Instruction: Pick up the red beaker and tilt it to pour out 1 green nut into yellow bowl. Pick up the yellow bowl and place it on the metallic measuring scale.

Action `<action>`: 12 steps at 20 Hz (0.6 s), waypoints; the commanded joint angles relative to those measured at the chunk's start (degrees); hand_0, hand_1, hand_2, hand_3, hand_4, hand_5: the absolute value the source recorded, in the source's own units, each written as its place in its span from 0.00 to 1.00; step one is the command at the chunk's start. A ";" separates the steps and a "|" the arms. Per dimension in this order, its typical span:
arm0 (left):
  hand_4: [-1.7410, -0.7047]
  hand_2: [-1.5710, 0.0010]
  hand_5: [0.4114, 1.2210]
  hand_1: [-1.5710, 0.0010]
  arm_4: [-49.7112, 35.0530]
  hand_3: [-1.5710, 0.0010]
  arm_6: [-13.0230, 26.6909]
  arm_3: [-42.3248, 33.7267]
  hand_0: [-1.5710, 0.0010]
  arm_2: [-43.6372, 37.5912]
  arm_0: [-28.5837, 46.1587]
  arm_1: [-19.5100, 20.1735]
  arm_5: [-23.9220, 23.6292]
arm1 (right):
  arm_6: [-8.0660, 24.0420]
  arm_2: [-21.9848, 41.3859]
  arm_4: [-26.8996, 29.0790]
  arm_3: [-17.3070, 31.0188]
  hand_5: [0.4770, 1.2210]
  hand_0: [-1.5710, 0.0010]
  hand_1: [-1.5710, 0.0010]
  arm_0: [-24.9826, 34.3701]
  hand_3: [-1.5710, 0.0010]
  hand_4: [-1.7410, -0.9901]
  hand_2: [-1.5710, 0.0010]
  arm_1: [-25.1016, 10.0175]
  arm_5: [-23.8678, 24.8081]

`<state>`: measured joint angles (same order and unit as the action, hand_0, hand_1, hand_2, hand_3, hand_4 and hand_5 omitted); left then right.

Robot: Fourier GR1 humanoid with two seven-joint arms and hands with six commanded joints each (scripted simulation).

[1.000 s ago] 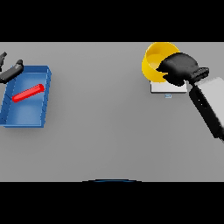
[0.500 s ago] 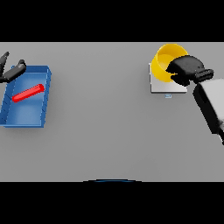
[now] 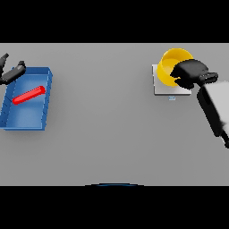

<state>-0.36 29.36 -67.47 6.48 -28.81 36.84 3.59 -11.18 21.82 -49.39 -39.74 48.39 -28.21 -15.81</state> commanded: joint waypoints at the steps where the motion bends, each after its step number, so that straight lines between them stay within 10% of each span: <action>1: 0.87 1.00 0.45 1.00 -0.21 1.00 -0.34 -0.42 1.00 -0.12 0.54 0.09 -0.01 | 0.80 0.06 -0.12 -0.32 1.00 0.01 0.09 -0.34 0.29 0.08 0.15 0.21 -0.57; 6: 0.87 1.00 0.44 1.00 -0.58 1.00 -0.19 -0.76 1.00 -0.30 0.73 -0.21 -0.27 | 1.80 -2.01 2.50 -0.04 0.60 0.52 0.57 -0.21 0.70 0.30 0.63 0.97 -3.26; 12: 0.87 1.00 0.42 1.00 -0.24 1.00 0.41 -0.35 1.00 -0.20 0.11 -0.24 -0.44 | 1.35 -1.02 1.55 1.02 0.46 0.87 0.88 0.12 0.92 0.41 0.90 0.70 -4.02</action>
<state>-0.61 29.82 -67.81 6.28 -28.70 36.59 3.14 -9.83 20.79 -47.84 -38.73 48.51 -27.51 -19.82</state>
